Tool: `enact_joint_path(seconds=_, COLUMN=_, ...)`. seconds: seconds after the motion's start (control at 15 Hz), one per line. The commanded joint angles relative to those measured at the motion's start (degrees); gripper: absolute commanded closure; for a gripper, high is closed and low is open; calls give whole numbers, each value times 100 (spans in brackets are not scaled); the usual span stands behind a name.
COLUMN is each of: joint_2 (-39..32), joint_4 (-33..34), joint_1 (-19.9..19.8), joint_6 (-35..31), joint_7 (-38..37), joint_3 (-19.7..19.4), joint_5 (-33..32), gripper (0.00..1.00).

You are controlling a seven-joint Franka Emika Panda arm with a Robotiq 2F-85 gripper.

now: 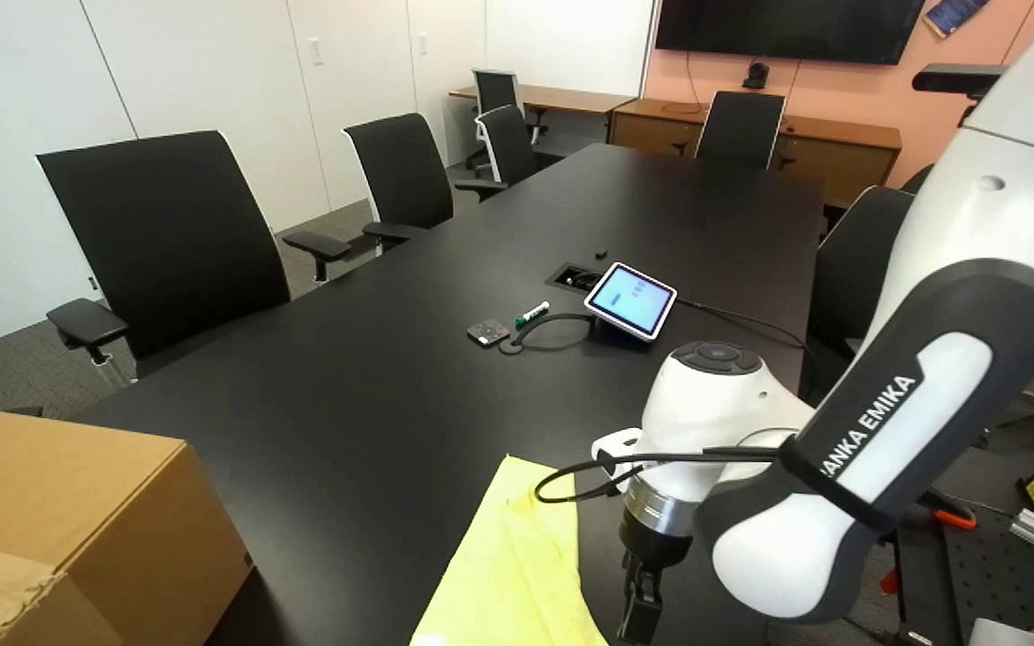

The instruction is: Fold the yellow towel in half from bottom to top

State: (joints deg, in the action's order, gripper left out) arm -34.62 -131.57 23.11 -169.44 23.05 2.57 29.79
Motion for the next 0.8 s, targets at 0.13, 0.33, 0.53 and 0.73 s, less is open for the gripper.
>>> enact_joint_path(seconds=0.13, joint_2=122, joint_4=-31, joint_1=-215, joint_6=246, joint_7=-1506, joint_3=408, joint_5=-1896, gripper=0)
enact_joint_path(seconds=0.33, joint_2=113, joint_4=-77, joint_1=-272, joint_6=260, joint_7=-1792, joint_3=610, joint_5=-2349, gripper=0)
enact_joint_path(seconds=0.53, joint_2=45, joint_4=-106, joint_1=-161, joint_6=186, joint_7=-2065, joint_3=637, joint_5=-2634, gripper=0)
enact_joint_path(seconds=0.73, joint_2=-76, joint_4=-125, joint_1=-66, joint_6=95, joint_7=-2249, joint_3=660, joint_5=-2817, gripper=0)
